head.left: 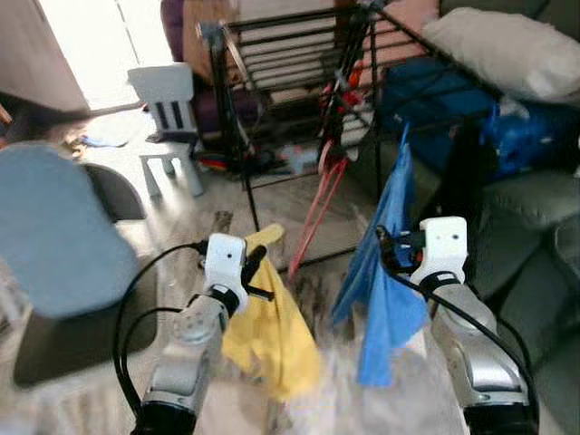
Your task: Hang hanger
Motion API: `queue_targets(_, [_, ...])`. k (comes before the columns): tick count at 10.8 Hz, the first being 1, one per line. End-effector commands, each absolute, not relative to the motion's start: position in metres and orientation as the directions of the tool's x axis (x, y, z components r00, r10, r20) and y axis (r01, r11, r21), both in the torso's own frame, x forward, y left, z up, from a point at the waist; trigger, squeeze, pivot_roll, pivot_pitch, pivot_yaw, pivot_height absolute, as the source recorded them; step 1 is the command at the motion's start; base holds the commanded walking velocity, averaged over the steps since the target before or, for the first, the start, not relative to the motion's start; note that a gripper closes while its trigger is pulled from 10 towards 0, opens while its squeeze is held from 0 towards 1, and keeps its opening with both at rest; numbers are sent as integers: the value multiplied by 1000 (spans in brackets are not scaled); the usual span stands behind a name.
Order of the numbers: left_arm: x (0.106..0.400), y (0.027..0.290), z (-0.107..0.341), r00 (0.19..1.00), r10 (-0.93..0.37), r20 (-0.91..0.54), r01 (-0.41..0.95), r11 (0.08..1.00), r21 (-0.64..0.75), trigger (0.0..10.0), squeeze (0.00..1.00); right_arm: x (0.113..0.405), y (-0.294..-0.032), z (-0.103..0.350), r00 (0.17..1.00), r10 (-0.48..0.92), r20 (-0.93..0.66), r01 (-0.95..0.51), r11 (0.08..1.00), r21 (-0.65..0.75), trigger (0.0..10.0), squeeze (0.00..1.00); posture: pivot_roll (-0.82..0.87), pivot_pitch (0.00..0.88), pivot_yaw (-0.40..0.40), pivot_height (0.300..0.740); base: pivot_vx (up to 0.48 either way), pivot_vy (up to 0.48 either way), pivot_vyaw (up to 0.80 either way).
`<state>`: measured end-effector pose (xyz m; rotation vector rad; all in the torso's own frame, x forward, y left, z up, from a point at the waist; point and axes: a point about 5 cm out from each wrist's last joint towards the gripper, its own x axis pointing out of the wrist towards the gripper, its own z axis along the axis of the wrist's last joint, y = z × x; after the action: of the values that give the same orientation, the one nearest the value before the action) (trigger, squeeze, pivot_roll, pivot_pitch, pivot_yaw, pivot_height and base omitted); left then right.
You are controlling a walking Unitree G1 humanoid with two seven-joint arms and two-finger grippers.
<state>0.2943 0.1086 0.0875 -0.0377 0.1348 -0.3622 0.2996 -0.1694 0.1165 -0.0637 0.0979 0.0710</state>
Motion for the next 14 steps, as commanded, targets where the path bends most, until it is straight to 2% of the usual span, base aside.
queue_targets(1, [299,119,94,942,-319,-108,316,948,-41,10000,0,301,-160,119,992,89,-87,-94,994,-55,10000,0,-202,0,28,740,424,0,0])
queue_targets(5, [297,111,96,924,-371,-91,366,928,-67,10000,0,301,-161,118,993,82,-89,-88,994,-62,10000,0,-201,0,28,740,75,437,0])
queue_targets(9, [300,112,100,927,-368,-75,363,929,-67,10000,0,304,-162,117,993,69,-100,-76,994,-74,10000,0,-200,0,23,740,0,0,0])
queue_targets(14, [304,109,101,917,-390,-81,386,921,-62,10000,0,306,-141,98,961,151,-233,-166,985,-48,10000,0,-203,0,28,740,0,0,0])
